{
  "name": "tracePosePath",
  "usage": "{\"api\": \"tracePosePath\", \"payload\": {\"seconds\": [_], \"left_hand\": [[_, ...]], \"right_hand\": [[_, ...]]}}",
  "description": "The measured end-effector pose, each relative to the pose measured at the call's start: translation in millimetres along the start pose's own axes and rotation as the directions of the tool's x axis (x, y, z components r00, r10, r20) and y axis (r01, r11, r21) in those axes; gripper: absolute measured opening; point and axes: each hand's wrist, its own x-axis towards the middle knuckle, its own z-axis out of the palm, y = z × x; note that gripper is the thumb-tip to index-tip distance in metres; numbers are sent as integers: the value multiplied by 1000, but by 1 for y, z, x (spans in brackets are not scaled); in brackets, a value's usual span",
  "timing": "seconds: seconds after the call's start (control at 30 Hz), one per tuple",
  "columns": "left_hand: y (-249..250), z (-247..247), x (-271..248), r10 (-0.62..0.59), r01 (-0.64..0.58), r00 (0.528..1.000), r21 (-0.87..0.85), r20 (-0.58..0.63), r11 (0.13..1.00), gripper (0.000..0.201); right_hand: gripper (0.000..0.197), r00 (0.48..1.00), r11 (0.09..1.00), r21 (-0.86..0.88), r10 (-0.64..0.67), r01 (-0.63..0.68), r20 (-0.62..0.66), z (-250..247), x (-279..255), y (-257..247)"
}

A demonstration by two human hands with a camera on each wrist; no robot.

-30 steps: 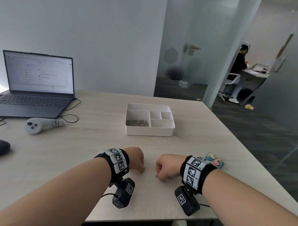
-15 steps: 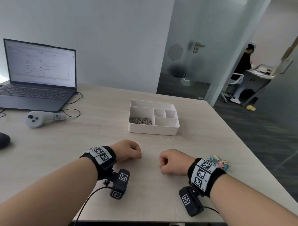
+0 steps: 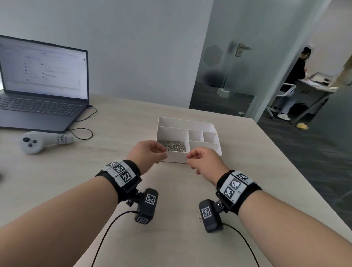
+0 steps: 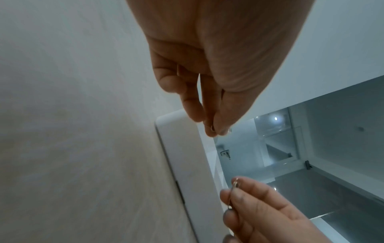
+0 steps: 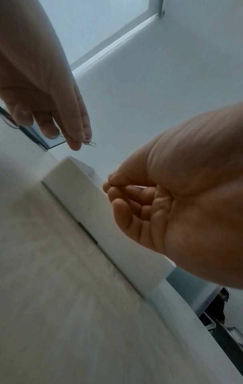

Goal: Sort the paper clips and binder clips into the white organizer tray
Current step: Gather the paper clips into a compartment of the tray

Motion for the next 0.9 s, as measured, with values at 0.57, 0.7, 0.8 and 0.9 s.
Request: {"api": "tracePosePath", "payload": {"seconds": [0.57, 0.7, 0.8, 0.9], "left_hand": [[20, 33, -7, 158, -292, 930, 409, 332, 865, 8], [22, 62, -48, 56, -410, 789, 456, 612, 789, 14], [24, 80, -65, 15, -504, 704, 484, 710, 715, 28], [30, 90, -71, -24, -563, 677, 539, 736, 626, 29]], "right_hand": [[10, 987, 994, 100, 48, -33, -152, -8, 0, 24], [11, 981, 965, 225, 160, -132, -107, -18, -39, 45], [13, 965, 927, 323, 236, -189, -112, -23, -59, 60], [12, 957, 896, 397, 264, -198, -118, -26, -70, 69]]}}
